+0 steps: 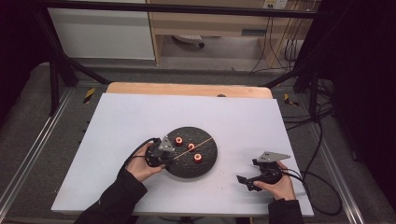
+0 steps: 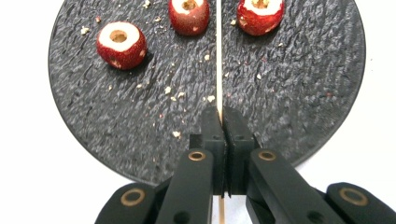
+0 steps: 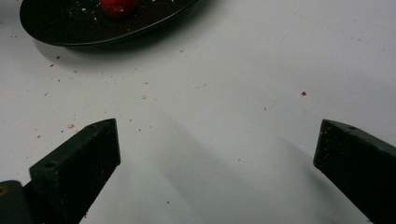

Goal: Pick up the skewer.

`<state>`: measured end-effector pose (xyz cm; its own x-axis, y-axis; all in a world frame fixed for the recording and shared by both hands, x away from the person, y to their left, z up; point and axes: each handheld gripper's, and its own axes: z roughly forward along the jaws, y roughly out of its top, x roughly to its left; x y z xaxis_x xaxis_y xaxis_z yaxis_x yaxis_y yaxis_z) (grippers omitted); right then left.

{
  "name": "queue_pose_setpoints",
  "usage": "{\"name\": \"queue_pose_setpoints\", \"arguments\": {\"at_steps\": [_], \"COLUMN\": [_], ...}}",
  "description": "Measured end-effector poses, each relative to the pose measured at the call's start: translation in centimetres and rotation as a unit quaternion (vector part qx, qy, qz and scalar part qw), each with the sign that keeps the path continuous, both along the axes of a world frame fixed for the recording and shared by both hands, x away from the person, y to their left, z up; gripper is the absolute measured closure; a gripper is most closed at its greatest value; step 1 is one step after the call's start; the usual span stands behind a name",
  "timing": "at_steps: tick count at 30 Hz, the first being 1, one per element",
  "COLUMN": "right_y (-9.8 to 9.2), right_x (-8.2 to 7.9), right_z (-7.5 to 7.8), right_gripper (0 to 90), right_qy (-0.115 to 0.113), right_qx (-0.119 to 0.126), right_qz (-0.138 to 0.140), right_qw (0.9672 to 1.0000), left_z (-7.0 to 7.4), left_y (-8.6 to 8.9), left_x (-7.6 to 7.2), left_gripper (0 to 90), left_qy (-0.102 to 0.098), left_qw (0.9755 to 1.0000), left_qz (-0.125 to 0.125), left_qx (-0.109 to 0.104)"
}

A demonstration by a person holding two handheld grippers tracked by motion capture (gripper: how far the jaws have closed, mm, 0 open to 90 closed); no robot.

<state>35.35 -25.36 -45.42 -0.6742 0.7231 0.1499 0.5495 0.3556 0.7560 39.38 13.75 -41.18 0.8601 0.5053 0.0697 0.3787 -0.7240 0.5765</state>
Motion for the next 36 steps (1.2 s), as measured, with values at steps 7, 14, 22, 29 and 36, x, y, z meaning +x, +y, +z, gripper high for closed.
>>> {"name": "queue_pose_setpoints", "arguments": {"at_steps": [7,14,22,29,36], "right_y": [0.1,0.2,0.8,2.0,3.6], "right_x": [0.0,0.0,0.3,0.7,1.3], "right_z": [0.0,-0.1,0.3,1.0,1.7], "right_gripper": [1.1,1.1,1.0,0.8,0.9], "right_qy": [0.003,0.004,0.004,-0.001,0.001], "right_qx": [0.001,0.003,0.001,0.005,0.002], "right_qz": [-0.001,-0.004,0.001,0.008,0.011], "right_qw": [1.0000,1.0000,1.0000,1.0000,0.9999], "left_z": [-0.2,-0.2,-0.1,-0.5,-0.7], "left_y": [1.1,2.4,4.2,5.7,7.0], "left_x": [-1.0,-2.1,-3.3,-4.3,-5.3], "left_gripper": [88.4,88.4,88.4,88.4,88.4], "left_qy": [-0.006,-0.017,-0.031,-0.033,-0.042], "left_qw": [0.9993,0.9971,0.9932,0.9896,0.9857], "left_qz": [0.020,0.043,0.068,0.085,0.105], "left_qx": [-0.032,-0.061,-0.089,-0.111,-0.125]}}
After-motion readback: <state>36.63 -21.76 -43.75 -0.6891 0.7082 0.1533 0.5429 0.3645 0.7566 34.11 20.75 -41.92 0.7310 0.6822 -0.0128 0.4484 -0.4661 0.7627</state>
